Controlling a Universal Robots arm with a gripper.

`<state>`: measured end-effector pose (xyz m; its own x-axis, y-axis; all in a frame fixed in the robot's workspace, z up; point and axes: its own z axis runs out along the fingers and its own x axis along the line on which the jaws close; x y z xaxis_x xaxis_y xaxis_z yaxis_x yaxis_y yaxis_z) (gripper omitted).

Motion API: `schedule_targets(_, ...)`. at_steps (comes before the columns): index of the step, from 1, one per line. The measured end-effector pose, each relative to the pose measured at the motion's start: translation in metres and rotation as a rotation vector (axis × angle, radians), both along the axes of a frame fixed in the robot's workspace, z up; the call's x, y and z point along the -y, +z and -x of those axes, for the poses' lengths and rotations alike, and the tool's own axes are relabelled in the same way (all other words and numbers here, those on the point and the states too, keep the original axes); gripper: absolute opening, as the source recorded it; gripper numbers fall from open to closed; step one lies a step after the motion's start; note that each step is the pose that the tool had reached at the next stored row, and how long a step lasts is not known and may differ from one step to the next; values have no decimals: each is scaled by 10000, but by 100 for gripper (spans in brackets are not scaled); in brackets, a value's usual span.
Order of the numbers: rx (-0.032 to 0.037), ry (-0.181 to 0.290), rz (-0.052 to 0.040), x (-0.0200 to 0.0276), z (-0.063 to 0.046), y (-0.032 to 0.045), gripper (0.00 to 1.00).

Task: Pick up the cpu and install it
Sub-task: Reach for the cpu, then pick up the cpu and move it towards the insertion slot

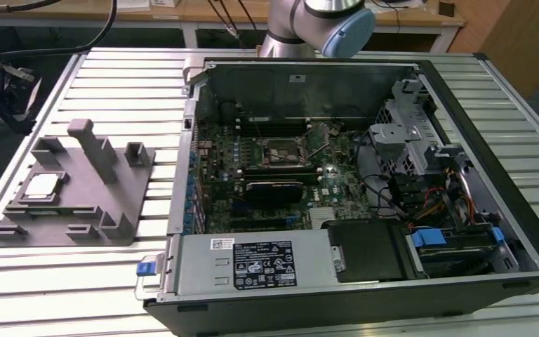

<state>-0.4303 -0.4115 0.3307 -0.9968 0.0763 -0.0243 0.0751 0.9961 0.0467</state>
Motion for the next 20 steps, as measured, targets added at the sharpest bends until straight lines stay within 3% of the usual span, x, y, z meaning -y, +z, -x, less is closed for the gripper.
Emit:
schedule_targets(10, 2, 0, -1, 2, 123, -116, 11)
schedule_targets(20, 0, 0, 0, 2, 132, -134, 11)
